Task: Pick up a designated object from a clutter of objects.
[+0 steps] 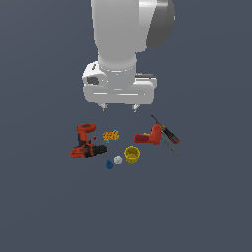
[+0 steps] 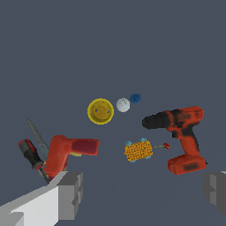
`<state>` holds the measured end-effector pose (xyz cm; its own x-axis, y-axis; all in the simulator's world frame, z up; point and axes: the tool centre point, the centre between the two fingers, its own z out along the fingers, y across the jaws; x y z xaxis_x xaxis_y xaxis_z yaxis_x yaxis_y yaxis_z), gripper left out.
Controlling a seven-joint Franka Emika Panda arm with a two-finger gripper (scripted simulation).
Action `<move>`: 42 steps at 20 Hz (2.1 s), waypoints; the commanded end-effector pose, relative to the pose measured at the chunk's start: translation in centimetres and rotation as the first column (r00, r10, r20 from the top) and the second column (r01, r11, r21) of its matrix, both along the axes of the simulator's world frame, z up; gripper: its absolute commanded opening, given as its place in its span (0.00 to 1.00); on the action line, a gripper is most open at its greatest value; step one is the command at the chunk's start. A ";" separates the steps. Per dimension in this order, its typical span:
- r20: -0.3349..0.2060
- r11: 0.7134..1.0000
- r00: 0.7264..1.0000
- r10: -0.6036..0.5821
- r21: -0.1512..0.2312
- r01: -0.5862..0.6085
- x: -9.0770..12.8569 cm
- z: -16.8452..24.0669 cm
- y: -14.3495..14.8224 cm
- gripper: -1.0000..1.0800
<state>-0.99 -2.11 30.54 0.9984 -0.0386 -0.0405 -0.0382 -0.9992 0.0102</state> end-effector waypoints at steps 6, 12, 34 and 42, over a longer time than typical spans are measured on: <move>0.001 1.000 1.000 0.004 -0.013 -0.004 -0.2 0.4 -0.3 0.96; 0.003 1.000 1.000 -0.005 -0.028 0.006 -0.5 1.2 -1.0 0.96; 0.008 0.880 0.880 0.475 -0.026 -0.475 -2.3 -9.9 11.4 0.96; 0.022 0.694 0.694 0.720 -0.008 -0.720 -6.3 -15.9 18.5 0.96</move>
<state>-6.47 15.25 15.64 0.7570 0.6530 -0.0227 0.6534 -0.7568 0.0209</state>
